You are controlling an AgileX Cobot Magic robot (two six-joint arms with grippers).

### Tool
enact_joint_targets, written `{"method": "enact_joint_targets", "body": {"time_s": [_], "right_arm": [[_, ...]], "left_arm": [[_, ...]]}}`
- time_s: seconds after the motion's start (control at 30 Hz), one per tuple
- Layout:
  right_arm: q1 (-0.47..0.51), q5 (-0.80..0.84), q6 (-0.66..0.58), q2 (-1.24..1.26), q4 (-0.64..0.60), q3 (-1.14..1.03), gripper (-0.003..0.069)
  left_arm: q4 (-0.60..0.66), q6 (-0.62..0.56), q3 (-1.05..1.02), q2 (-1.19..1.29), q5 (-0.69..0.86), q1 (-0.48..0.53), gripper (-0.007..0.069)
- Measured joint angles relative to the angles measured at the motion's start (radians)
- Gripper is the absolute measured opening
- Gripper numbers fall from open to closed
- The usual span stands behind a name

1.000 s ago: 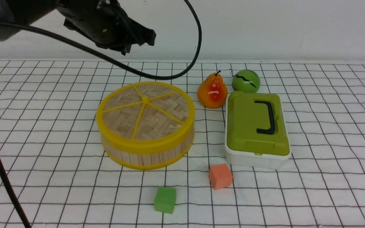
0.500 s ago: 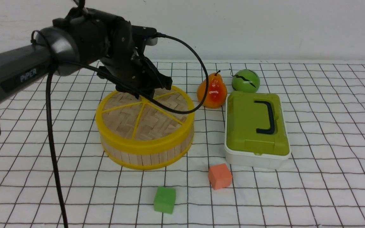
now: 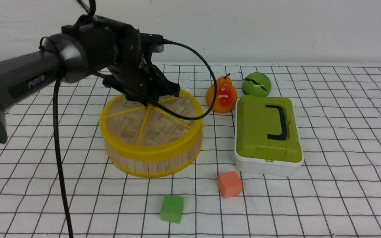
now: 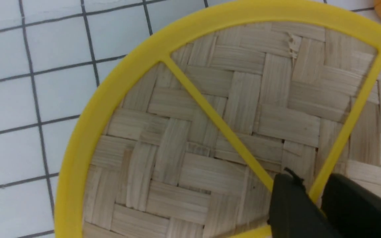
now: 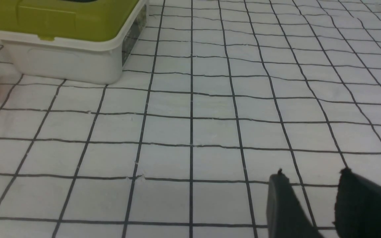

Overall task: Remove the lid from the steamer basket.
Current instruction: Use the left arm to lift the lid of the steamer, then use the left arm to place the steamer lid on the table

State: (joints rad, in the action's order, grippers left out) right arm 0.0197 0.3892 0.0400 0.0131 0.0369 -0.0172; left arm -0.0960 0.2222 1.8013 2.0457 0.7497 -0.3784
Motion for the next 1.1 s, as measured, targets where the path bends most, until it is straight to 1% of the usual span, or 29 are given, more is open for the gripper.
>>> {"method": "enact_joint_targets", "body": {"time_s": [0.13, 0.27, 0.33, 0.47, 0.5, 0.53, 0.57, 0.6, 0.63, 0.67, 0.73, 0.83, 0.97, 1.03, 1.1], "right_arm": [[0.000, 0.000, 0.000, 0.000, 0.000, 0.000, 0.0239], [0.000, 0.000, 0.000, 0.000, 0.000, 0.000, 0.0239], [0.000, 0.000, 0.000, 0.000, 0.000, 0.000, 0.0239], [0.000, 0.000, 0.000, 0.000, 0.000, 0.000, 0.0239], [0.000, 0.000, 0.000, 0.000, 0.000, 0.000, 0.0239], [0.000, 0.000, 0.000, 0.000, 0.000, 0.000, 0.0239], [0.000, 0.000, 0.000, 0.000, 0.000, 0.000, 0.0239], [0.000, 0.000, 0.000, 0.000, 0.000, 0.000, 0.0239], [0.000, 0.000, 0.000, 0.000, 0.000, 0.000, 0.0239], [0.000, 0.000, 0.000, 0.000, 0.000, 0.000, 0.0239], [0.000, 0.000, 0.000, 0.000, 0.000, 0.000, 0.0239], [0.000, 0.000, 0.000, 0.000, 0.000, 0.000, 0.0239], [0.000, 0.000, 0.000, 0.000, 0.000, 0.000, 0.0239], [0.000, 0.000, 0.000, 0.000, 0.000, 0.000, 0.0239], [0.000, 0.000, 0.000, 0.000, 0.000, 0.000, 0.0239]], "left_arm": [[-0.018, 0.000, -0.001, -0.080, 0.024, 0.000, 0.0110], [-0.158, 0.004, 0.000, -0.247, 0.042, 0.004, 0.0110], [-0.196, 0.011, 0.000, -0.286, 0.048, 0.019, 0.0110], [-0.222, 0.069, -0.060, -0.329, 0.054, 0.150, 0.0110], [-0.223, 0.097, -0.109, -0.323, 0.031, 0.213, 0.0110], [-0.220, 0.117, -0.145, -0.315, 0.011, 0.249, 0.0110], [-0.219, 0.127, -0.164, -0.313, -0.002, 0.257, 0.0110], [-0.218, 0.167, -0.236, -0.283, -0.051, 0.330, 0.0110], [-0.218, 0.192, -0.282, -0.257, -0.086, 0.368, 0.0110], [-0.218, 0.195, -0.289, -0.257, -0.091, 0.368, 0.0110], [-0.217, 0.226, -0.339, -0.198, -0.131, 0.416, 0.0110], [-0.216, 0.244, -0.354, -0.117, -0.179, 0.431, 0.0110], [-0.209, 0.246, -0.353, -0.055, -0.237, 0.425, 0.0120], [-0.209, 0.247, -0.353, -0.045, -0.250, 0.418, 0.0157], [-0.208, 0.247, -0.348, -0.047, -0.247, 0.414, 0.0226]]}}
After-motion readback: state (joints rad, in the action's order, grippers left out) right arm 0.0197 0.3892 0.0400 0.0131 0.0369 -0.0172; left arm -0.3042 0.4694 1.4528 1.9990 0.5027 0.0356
